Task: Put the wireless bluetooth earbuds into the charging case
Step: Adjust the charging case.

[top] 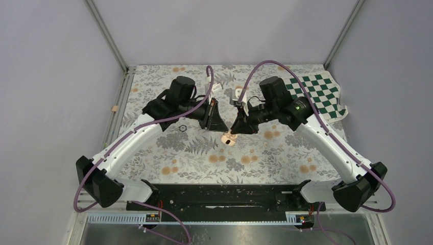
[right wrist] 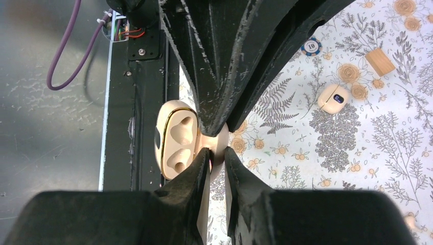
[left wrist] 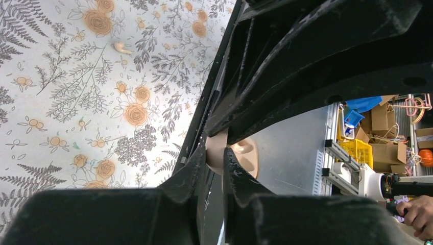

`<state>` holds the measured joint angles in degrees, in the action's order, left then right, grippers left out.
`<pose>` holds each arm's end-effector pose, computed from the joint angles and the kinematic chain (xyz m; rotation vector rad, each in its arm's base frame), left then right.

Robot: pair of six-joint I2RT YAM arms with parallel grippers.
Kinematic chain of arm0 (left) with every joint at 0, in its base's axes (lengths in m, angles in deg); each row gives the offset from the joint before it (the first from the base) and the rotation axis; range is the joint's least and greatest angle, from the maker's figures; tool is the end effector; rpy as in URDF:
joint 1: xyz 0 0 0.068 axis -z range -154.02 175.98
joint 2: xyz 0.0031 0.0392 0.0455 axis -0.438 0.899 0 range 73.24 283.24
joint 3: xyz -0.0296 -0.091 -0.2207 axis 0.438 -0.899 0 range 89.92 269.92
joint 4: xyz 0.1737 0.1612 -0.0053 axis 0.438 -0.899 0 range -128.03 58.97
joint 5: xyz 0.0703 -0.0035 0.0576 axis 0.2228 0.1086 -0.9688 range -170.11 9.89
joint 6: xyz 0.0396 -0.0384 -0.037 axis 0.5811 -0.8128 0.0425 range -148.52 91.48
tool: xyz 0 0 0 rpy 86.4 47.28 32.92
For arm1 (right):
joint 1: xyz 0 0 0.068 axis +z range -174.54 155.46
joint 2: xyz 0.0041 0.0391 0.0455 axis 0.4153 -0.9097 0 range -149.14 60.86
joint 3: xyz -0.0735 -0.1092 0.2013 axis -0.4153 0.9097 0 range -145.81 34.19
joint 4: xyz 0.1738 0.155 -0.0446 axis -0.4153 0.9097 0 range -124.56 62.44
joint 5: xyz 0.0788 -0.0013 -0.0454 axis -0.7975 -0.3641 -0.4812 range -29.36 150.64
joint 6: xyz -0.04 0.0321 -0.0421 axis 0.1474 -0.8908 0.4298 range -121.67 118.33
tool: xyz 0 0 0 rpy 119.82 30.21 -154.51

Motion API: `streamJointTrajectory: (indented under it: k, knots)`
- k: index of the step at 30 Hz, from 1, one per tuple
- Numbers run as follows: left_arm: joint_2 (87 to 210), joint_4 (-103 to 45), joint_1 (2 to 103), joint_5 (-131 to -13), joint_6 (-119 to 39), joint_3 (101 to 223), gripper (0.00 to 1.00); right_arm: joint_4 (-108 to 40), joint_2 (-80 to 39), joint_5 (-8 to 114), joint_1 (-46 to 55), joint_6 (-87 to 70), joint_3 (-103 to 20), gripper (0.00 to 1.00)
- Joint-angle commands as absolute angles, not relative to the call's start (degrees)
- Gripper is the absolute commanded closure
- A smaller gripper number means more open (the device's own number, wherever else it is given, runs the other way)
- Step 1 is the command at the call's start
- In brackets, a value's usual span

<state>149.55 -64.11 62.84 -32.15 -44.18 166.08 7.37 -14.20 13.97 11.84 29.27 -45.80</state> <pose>0.1971 -0.1967 0.3370 0.9287 2.0746 -1.4098 0.1878 0.1858 0.3485 -1.5299 1.4879 0.9484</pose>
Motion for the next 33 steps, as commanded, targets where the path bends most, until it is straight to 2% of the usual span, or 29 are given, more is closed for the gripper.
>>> streamJointTrajectory:
  k: [1,2,7,8,10,13,15,19,24,28,33]
  knots:
    - [150.46,-62.63,63.84,-31.13,-44.38,169.06,0.97,6.83,-14.30,12.38,12.29,28.98,-48.25,1.00]
    - [150.55,-62.51,64.02,-31.08,-44.42,168.96,1.00,6.83,-14.29,12.45,12.29,28.91,-48.25,1.00]
    - [150.70,-61.52,64.43,-31.44,-45.12,168.28,1.00,6.83,-14.27,12.95,12.24,28.53,-48.08,1.00]
    - [150.67,-61.46,64.46,-31.56,-45.21,168.25,1.00,6.69,-14.20,13.46,12.28,28.12,-48.08,0.97]
    - [150.54,-61.25,64.51,-31.88,-45.35,167.99,1.00,5.14,-14.05,15.15,12.28,25.63,-47.84,0.72]
    - [150.23,-61.17,64.51,-32.92,-45.40,167.62,1.00,2.69,-12.96,18.82,12.29,21.65,-47.35,0.51]
    - [149.94,-61.18,64.55,-34.05,-45.40,167.31,1.00,0.44,-11.76,23.61,12.28,18.50,-46.99,0.41]
    - [149.37,-61.18,64.54,-37.08,-45.31,166.92,1.00,-4.08,-8.16,32.58,12.22,12.95,-45.68,0.33]
    - [148.24,-59.28,64.43,-45.00,-46.18,166.43,1.00,-6.72,-3.64,44.86,12.29,0.44,-46.03,0.18]
    - [146.48,-49.49,64.46,-52.78,-50.49,164.07,1.00,-7.45,-1.47,52.87,12.25,-16.35,-45.26,0.14]
    - [142.78,-34.91,64.61,-73.45,-57.17,156.17,1.00,-16.15,5.78,65.99,12.05,-45.17,-32.94,0.13]
